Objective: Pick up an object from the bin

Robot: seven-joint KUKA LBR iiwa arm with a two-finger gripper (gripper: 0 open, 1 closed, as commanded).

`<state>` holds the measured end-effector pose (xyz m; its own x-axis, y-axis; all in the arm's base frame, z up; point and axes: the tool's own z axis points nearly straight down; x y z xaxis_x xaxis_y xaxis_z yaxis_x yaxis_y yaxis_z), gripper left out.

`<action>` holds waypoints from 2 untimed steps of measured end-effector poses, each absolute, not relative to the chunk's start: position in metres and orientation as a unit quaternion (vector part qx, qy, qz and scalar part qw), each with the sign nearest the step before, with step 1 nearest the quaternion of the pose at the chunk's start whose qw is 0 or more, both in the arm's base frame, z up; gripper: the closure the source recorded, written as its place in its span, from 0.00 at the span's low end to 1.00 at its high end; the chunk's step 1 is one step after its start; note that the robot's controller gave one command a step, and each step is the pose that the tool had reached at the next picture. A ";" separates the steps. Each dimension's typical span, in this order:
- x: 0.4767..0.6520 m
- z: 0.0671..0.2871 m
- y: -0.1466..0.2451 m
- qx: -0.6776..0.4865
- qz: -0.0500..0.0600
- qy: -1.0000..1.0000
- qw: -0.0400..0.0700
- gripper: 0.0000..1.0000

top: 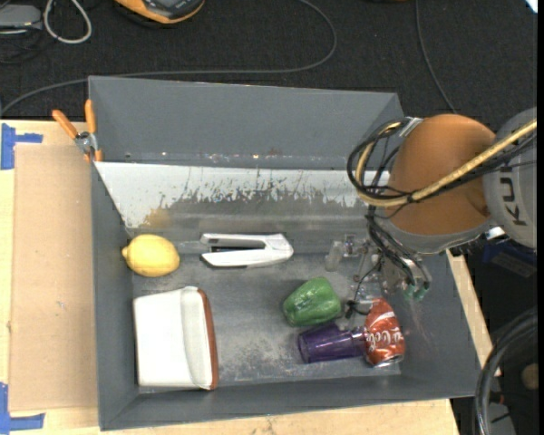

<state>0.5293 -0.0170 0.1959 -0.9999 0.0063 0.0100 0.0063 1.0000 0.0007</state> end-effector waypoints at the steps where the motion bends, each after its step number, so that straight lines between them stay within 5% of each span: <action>1: 0.531 0.200 -0.017 -0.003 0.000 -1.000 0.001 0.00; 2: 0.560 0.091 -0.012 0.089 -0.001 -0.996 0.000 0.00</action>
Offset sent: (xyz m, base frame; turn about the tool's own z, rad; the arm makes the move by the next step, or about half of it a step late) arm 0.0347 0.0045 -0.1259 -0.2130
